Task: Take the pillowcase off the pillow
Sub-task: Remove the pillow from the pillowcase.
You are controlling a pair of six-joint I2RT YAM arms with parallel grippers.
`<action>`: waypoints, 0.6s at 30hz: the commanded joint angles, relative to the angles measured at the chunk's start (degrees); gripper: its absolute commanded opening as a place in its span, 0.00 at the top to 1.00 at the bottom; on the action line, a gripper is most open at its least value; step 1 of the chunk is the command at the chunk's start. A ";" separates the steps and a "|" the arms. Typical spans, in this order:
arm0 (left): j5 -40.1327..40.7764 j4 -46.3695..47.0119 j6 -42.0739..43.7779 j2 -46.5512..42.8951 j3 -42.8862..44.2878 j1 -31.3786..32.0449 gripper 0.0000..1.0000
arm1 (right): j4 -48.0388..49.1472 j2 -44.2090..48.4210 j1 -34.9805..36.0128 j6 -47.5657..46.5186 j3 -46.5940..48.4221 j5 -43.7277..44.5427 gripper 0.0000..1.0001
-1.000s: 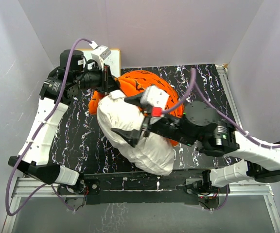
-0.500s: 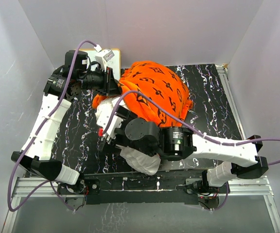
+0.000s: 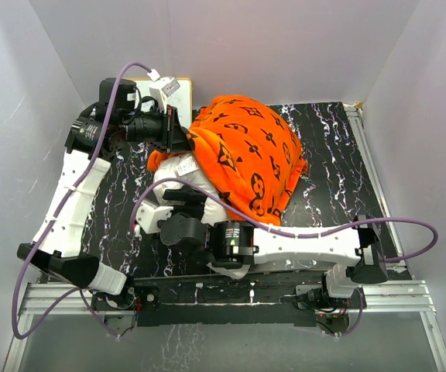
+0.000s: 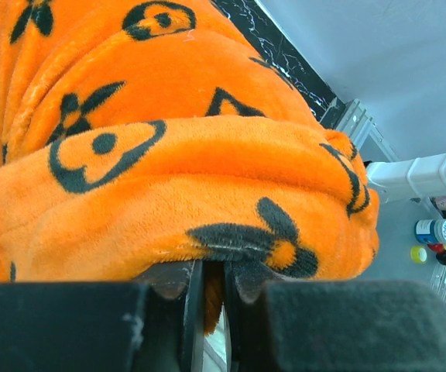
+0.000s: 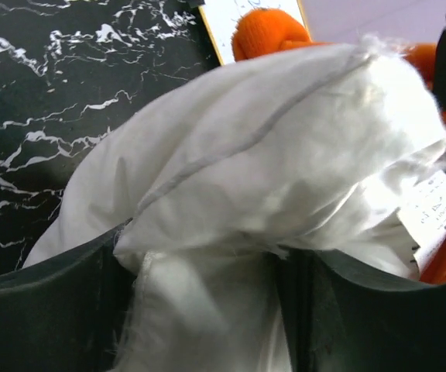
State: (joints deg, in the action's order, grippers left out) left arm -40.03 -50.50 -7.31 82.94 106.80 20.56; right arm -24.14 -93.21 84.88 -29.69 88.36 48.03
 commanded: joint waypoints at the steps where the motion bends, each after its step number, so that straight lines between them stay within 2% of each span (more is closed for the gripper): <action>1: -6.16 4.28 -2.52 -2.70 6.75 0.14 1.00 | 2.78 1.31 -2.80 1.84 0.57 2.83 0.42; 3: -6.24 4.34 -2.61 -2.53 7.51 0.14 1.00 | 1.38 2.24 -2.71 3.72 1.26 -1.36 0.62; 5: -6.29 4.49 -2.77 -2.16 8.51 0.10 1.00 | 0.07 4.07 -2.50 6.60 2.82 -9.33 0.89; 6: -6.28 4.57 -2.86 -1.90 9.06 0.13 1.00 | 0.24 5.66 -2.30 8.04 3.36 -14.43 0.92; 9: -5.77 4.75 -2.59 -1.22 10.56 0.14 1.00 | 1.91 11.37 -2.38 13.81 5.72 -35.09 0.92; 12: -4.32 6.22 -2.45 -0.90 10.89 0.11 1.00 | 3.32 14.97 -2.44 18.90 9.34 -50.83 0.92; 18: -1.91 10.07 -3.66 1.66 12.57 0.12 1.00 | 1.61 15.03 -2.45 25.20 17.58 -66.40 0.92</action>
State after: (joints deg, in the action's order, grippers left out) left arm -42.65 -51.88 -8.40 83.85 115.94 20.73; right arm -30.30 -79.46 79.72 -13.52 99.04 7.86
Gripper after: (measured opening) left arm 0.071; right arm 0.125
